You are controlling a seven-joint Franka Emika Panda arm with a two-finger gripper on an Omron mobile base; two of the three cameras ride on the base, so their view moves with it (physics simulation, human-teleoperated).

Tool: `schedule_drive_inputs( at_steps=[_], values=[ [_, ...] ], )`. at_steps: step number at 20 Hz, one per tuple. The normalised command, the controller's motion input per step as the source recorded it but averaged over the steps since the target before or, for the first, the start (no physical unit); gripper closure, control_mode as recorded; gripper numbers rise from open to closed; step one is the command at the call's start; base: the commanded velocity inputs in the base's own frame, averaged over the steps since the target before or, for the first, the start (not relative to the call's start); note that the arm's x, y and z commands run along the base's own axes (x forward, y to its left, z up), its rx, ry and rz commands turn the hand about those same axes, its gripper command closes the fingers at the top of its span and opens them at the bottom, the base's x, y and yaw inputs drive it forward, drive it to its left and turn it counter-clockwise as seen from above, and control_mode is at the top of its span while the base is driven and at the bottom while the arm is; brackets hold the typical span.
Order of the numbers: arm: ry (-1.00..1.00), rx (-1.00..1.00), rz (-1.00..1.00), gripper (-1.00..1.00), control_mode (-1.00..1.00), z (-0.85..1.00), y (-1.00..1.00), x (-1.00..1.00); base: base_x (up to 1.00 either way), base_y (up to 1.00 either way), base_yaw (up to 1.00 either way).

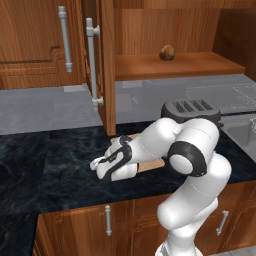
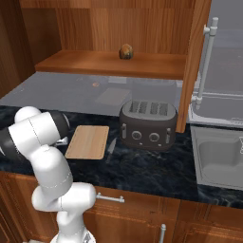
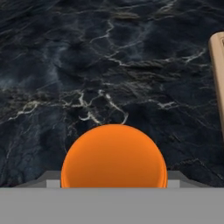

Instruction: Pick the bread, place it on the cutting board, pick the jam, place it on the counter, and close the cabinet.

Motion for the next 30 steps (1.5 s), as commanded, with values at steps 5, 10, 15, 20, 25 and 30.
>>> schedule_drive_inputs(
  at_steps=[5,10,15,20,25,30],
  values=[
    [0.00,0.00,0.00,1.00,-1.00,0.00,0.00,0.00,0.00,0.00,0.00],
    [0.00,0.00,0.00,1.00,-1.00,-0.01,0.01,0.00,0.00,0.00,0.00],
    [0.00,0.00,0.00,1.00,-1.00,0.00,0.00,0.00,0.00,0.00,0.00],
    [0.00,0.00,0.00,-1.00,-1.00,0.00,0.00,0.00,0.00,0.00,0.00],
    [0.00,0.00,0.00,-1.00,-1.00,0.00,0.00,0.00,0.00,0.00,0.00],
    [0.00,0.00,0.00,-1.00,-1.00,0.00,0.00,0.00,0.00,0.00,0.00]
  ],
)
